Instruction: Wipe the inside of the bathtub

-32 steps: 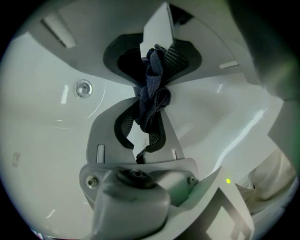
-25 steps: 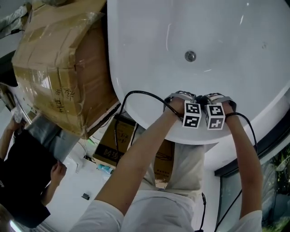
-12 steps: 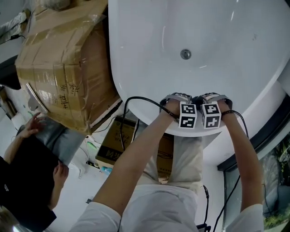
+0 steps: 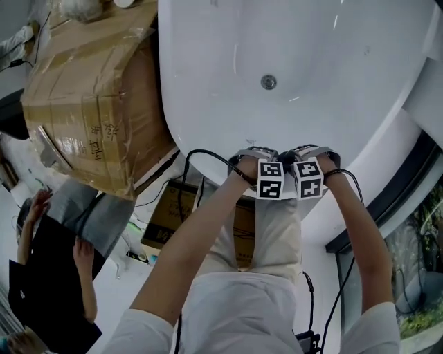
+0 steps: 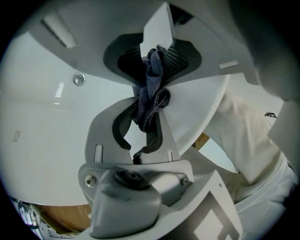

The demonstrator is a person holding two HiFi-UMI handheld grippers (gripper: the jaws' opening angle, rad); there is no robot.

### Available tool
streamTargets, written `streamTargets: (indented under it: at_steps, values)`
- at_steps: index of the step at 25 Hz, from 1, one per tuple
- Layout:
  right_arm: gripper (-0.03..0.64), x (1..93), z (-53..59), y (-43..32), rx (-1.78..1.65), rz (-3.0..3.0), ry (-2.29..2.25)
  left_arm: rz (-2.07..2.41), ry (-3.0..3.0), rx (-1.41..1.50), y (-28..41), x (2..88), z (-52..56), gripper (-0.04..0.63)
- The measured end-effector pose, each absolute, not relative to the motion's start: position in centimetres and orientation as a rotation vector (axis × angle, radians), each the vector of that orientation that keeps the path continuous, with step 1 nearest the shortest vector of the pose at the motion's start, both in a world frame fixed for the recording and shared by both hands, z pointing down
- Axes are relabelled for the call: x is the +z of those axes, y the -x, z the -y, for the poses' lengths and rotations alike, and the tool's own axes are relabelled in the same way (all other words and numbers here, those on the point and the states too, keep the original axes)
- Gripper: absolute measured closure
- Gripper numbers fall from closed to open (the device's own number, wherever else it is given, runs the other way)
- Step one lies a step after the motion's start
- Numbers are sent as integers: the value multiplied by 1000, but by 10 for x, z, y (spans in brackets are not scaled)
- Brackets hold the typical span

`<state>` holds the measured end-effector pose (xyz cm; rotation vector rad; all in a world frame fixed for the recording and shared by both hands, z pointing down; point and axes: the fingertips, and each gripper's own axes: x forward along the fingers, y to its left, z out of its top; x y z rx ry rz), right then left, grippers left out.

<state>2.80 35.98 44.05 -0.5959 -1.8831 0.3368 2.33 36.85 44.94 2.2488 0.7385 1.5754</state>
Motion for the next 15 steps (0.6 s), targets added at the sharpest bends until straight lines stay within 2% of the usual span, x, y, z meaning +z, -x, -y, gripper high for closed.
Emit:
streamTargets:
  at_steps: [15]
  values:
    - [528,391,-373,-23,362,1887,654,-822,-2259,1535,-17,399,-382,497]
